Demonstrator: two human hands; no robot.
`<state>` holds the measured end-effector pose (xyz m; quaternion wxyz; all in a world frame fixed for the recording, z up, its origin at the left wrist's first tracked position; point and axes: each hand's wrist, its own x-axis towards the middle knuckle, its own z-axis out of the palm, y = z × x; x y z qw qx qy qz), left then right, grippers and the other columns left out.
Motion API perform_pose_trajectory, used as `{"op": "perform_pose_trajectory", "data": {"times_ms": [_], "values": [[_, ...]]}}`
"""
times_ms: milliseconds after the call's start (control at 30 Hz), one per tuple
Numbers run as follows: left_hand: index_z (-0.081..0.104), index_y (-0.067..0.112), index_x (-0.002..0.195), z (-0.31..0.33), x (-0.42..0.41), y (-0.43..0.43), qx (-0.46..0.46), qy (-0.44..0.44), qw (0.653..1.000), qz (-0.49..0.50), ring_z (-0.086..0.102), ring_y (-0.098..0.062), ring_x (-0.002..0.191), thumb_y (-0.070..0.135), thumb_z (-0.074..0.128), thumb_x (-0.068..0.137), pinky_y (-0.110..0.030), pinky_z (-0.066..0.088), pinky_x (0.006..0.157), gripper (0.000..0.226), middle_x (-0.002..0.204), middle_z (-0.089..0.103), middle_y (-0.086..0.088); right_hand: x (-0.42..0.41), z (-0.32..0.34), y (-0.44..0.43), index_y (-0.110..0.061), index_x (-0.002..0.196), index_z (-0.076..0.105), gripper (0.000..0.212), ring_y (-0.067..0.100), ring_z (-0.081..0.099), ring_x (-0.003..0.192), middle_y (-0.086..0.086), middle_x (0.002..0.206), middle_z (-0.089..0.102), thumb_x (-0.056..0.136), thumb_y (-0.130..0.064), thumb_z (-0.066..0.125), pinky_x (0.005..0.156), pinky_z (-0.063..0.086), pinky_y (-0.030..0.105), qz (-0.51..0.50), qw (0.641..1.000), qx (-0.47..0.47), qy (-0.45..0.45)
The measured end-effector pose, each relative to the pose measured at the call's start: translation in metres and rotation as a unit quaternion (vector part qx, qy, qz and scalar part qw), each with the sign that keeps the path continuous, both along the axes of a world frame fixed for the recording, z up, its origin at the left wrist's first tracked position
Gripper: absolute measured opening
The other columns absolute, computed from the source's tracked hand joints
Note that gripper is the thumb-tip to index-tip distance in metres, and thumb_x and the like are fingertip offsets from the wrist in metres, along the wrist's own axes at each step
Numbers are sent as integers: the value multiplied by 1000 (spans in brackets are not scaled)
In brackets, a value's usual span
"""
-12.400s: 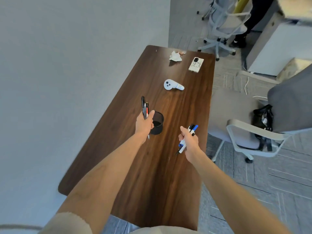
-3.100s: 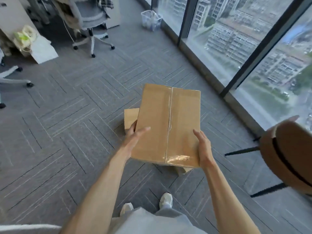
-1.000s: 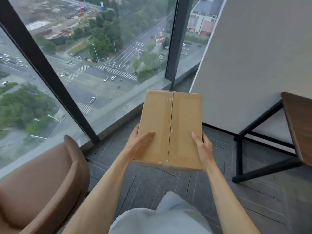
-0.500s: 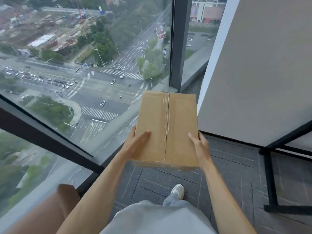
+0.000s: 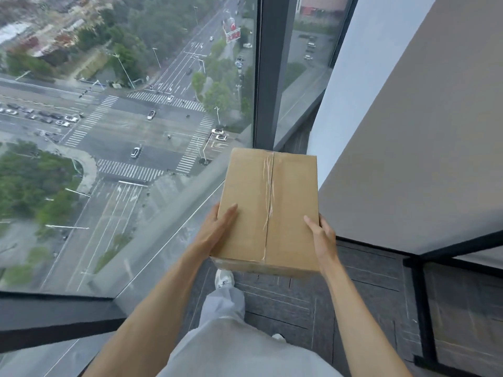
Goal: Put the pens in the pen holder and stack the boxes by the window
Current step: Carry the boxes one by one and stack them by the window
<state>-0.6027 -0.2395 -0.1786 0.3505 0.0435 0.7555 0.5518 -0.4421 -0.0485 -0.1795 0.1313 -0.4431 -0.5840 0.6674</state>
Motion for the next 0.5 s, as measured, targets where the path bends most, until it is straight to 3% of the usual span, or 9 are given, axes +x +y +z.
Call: {"op": "perform_pose_trajectory", "data": {"times_ms": [100, 233, 367, 500], "values": [[48, 31, 133, -14, -62, 27, -5, -7, 1000, -29, 63, -13, 108, 60, 54, 91, -36, 50, 97, 52, 125, 62, 8, -51, -9, 18, -34, 119, 64, 23, 12, 64, 114, -12, 119, 70, 96, -31, 59, 98, 49, 33, -22, 1000, 0, -20], [47, 34, 134, -30, -132, 63, 5, -41, 997, -67, 67, -10, 104, 50, 63, 90, -30, 56, 85, 50, 124, 64, 7, -112, -25, 50, -32, 124, 60, 27, 11, 62, 113, -13, 119, 68, 97, -32, 60, 91, 48, 28, -32, 998, -14, -53], [46, 40, 131, -50, -193, 110, -26, -62, 991, -116, 67, -13, 106, 59, 71, 79, -40, 55, 94, 60, 124, 64, 11, -159, -48, 96, -24, 129, 63, 36, 16, 65, 112, -8, 119, 71, 95, -34, 62, 101, 51, 41, -28, 995, -37, -87], [47, 37, 133, -73, -237, 166, -60, -59, 986, -144, 66, -11, 106, 55, 71, 81, -38, 53, 95, 59, 125, 65, 9, -197, -71, 146, -27, 125, 64, 30, 11, 67, 106, -12, 114, 72, 95, -32, 61, 88, 54, 34, -46, 993, -71, -87]]}}
